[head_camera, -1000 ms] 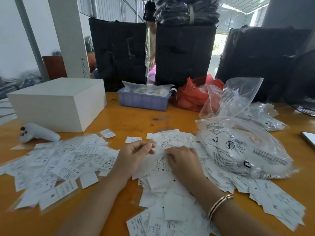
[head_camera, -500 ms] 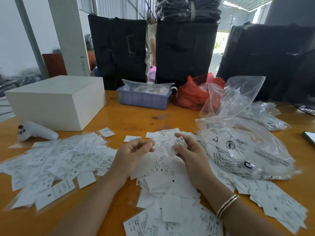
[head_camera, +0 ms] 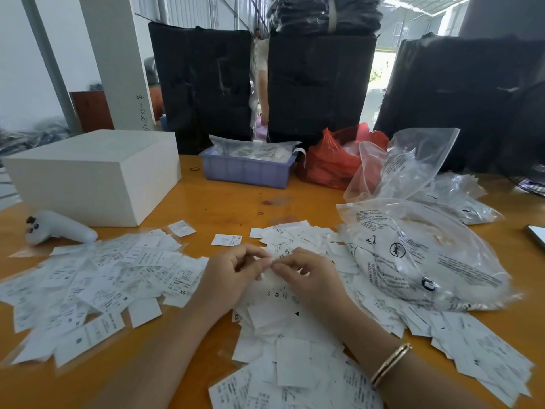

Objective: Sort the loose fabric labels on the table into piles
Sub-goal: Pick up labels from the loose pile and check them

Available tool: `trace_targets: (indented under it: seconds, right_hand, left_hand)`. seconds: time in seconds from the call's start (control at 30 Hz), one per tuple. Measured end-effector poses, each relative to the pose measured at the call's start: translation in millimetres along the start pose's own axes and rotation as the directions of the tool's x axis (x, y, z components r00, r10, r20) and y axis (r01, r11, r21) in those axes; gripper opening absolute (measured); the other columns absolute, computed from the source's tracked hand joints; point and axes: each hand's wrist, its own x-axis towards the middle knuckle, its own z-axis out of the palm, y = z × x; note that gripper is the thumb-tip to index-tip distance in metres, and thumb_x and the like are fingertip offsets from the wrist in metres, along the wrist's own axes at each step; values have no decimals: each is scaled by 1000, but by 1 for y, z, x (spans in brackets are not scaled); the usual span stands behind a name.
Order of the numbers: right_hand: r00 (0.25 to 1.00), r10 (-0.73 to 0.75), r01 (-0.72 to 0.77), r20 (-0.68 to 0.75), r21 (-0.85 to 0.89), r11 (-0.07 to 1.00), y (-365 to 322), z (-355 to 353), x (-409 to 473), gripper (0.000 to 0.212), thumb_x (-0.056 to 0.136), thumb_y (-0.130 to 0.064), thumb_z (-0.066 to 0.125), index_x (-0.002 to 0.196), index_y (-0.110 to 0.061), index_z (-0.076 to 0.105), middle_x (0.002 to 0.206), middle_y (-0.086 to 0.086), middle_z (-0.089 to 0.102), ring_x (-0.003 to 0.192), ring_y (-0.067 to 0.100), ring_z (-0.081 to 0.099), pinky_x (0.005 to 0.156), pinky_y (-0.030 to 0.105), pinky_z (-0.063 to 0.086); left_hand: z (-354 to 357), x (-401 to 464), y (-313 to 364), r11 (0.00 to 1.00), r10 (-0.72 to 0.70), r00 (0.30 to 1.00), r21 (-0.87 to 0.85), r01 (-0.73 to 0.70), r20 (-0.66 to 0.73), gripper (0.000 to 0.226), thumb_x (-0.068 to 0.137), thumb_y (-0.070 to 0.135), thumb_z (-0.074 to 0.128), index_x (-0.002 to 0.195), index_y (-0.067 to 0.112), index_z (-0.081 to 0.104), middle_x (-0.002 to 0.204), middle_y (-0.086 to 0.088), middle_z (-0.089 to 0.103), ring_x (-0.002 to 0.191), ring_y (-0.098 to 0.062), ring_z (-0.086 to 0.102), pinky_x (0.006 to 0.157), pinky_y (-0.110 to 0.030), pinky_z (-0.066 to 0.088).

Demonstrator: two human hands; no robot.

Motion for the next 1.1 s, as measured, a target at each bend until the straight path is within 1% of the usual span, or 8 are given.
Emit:
trace_targets:
  seconds: [0.13, 0.23, 0.37, 0.53, 0.77, 0.9, 1.0, 1.1]
  right_hand:
    - [985, 116, -82, -128, 247, 966, 0, -6, 2, 18, 85, -17, 68, 74, -31, 73, 75, -12, 68, 72, 3, 59, 69, 19, 46]
    - [966, 198, -117, -166, 403, 908, -1, -13, 2, 12, 85, -22, 67, 79, -29, 75, 84, -2, 71, 76, 5, 61, 70, 16, 48]
    - [973, 192, -130, -124, 392, 911, -2, -10, 2, 14, 84, -18, 68, 79, -28, 75, 84, -5, 72, 75, 3, 62, 68, 11, 47]
    - [983, 164, -121, -83, 378, 918, -1, -8, 1, 18, 85, -18, 68, 79, -32, 76, 86, -7, 72, 81, 6, 64, 72, 12, 47]
    - [986, 161, -135, -43, 361, 923, -1, -7, 0, 8, 84, -25, 68, 85, -26, 76, 87, -6, 71, 79, 5, 61, 72, 15, 46]
    - [978, 198, -157, -70, 383, 910, 0, -11, -1, 49, 72, -61, 60, 93, -19, 74, 89, -2, 67, 80, 3, 60, 71, 13, 44]
    - [991, 131, -127, 0, 233, 964, -1, -8, -2, 24, 79, -49, 63, 95, -34, 72, 88, -18, 66, 83, -4, 60, 70, 8, 43]
    - [998, 60, -60, 15, 20, 998, 2, 0, 0, 9, 83, -26, 71, 89, -30, 75, 73, -14, 64, 73, -5, 56, 65, 9, 41]
  left_hand:
    - [-1, 0, 3, 986, -111, 993, -119, 114, 39, 28, 71, 41, 69, 95, 27, 66, 68, 12, 68, 66, -1, 62, 60, -6, 43]
    - [-1, 1, 2, 975, -171, 985, -144, 170, 8, 5, 77, 24, 75, 80, 24, 72, 73, 14, 70, 68, 3, 62, 59, -6, 44]
    - [-3, 2, 2, 939, -245, 968, -261, 223, -53, 5, 85, 22, 67, 81, 23, 70, 86, 11, 73, 80, 0, 65, 69, -13, 44]
    - [-3, 2, 0, 890, -239, 971, -401, 216, -8, 14, 92, 12, 55, 85, 17, 65, 92, 4, 74, 88, -8, 67, 79, -26, 45]
    - [-4, 4, -1, 841, -267, 961, -505, 196, -72, 8, 90, 4, 57, 89, 12, 58, 86, -4, 75, 79, -9, 69, 66, -13, 51]
    - [-4, 2, 0, 930, -187, 980, -332, 156, -63, 12, 90, 4, 57, 88, 15, 62, 76, 3, 72, 71, -3, 65, 64, -10, 49]
    - [0, -1, 2, 977, -96, 995, -192, 91, -13, 18, 88, 1, 58, 84, 17, 65, 70, 7, 68, 67, 1, 62, 64, -8, 47]
    - [3, -2, 3, 992, -49, 998, -121, 46, -25, 16, 88, 8, 61, 88, 24, 65, 74, 10, 68, 70, 0, 62, 65, -9, 48]
